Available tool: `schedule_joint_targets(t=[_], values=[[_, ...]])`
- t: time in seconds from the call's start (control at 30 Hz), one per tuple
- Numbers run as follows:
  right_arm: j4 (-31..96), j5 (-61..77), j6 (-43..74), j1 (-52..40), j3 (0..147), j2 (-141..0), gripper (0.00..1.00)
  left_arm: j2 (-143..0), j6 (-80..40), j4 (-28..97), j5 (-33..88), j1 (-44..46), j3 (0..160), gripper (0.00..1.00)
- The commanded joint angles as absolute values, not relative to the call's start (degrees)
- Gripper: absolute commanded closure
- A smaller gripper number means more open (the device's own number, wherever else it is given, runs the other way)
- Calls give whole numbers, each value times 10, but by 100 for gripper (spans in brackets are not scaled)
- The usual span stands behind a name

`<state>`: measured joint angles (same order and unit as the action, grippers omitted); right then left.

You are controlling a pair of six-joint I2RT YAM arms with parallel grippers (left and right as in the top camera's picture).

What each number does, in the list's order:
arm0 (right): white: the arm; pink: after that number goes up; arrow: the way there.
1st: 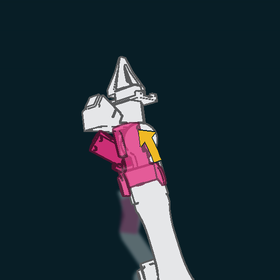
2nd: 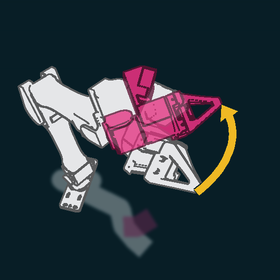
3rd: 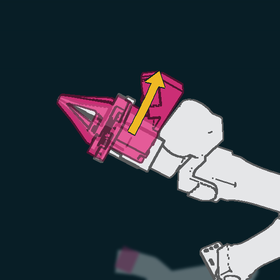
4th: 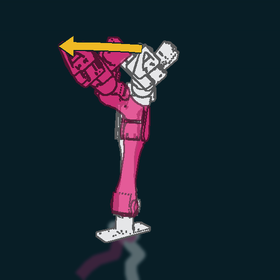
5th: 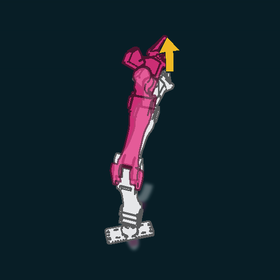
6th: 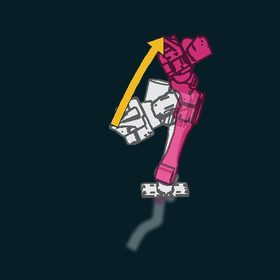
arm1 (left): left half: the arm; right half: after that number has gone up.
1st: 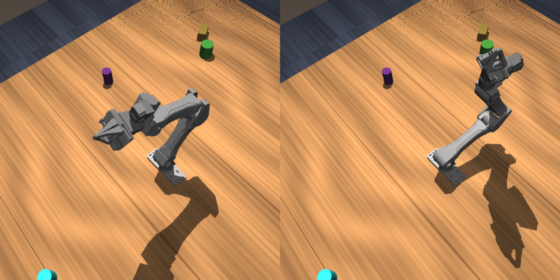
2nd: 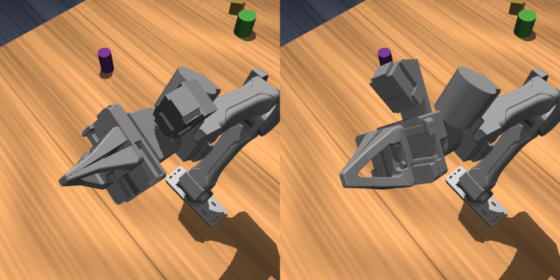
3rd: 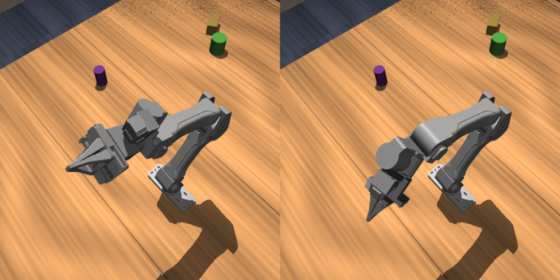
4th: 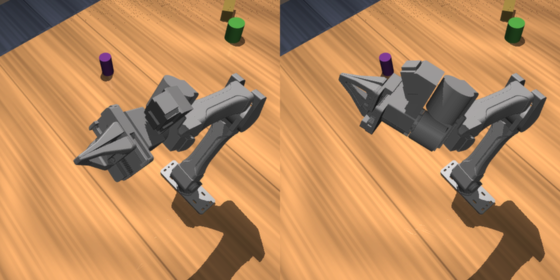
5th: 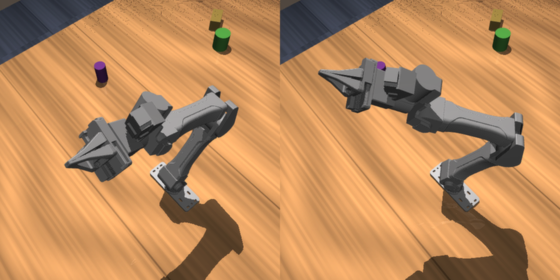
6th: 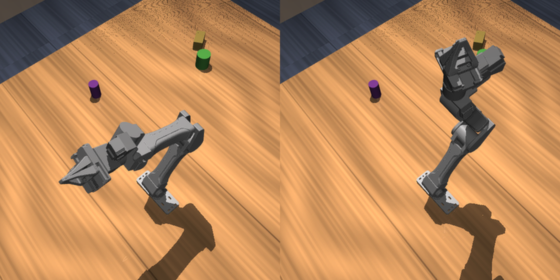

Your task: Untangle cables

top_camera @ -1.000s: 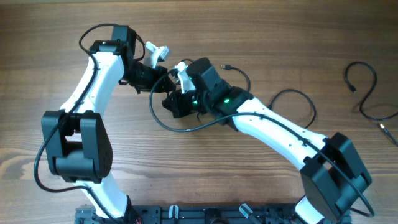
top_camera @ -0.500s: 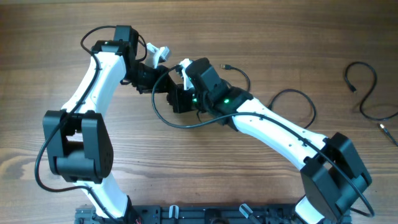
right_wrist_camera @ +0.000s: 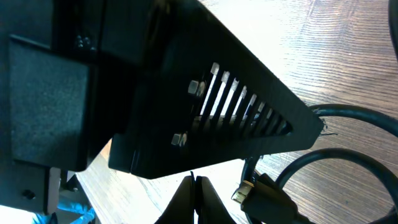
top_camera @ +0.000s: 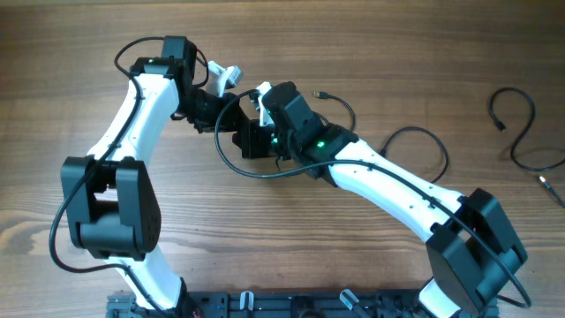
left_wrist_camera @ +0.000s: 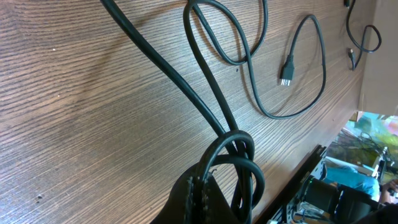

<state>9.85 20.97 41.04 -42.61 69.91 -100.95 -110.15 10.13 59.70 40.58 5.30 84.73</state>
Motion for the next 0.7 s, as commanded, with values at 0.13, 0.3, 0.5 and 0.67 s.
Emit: schedule_joint_targets(t=[0.13,0.3,0.5,0.67], values=[[108,155,420,-416,708,-1026,96,-1097,96,595,421,54,853,96],[122,164,422,-397,708,-1026,96,-1097,96,595,421,54,853,96],[160,129,412,-396,708,-1027,96,-1097,96,595,421,54,853,96],[153,153,406,-396,708,-1027,96,-1097,96,595,421,54,853,96]])
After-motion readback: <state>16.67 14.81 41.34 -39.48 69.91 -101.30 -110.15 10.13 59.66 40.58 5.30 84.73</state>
